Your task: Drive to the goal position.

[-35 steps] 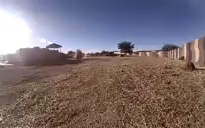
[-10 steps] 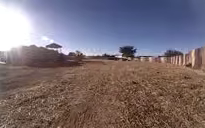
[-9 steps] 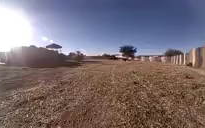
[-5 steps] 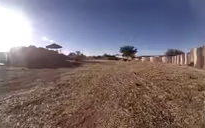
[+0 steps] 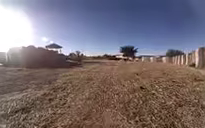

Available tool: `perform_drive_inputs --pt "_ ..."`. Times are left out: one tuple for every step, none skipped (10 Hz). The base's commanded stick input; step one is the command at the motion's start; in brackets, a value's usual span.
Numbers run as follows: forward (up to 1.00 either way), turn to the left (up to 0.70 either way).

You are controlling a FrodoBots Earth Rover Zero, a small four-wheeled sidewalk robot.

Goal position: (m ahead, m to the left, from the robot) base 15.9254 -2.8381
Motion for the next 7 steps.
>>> perform_drive_inputs --pt "0.5 0.0" --pt "0.5 0.0" --pt "0.5 0.0" --pt "0.5 0.0" --pt "0.5 0.0" --pt "0.5 0.0" --pt "0.5 0.0"
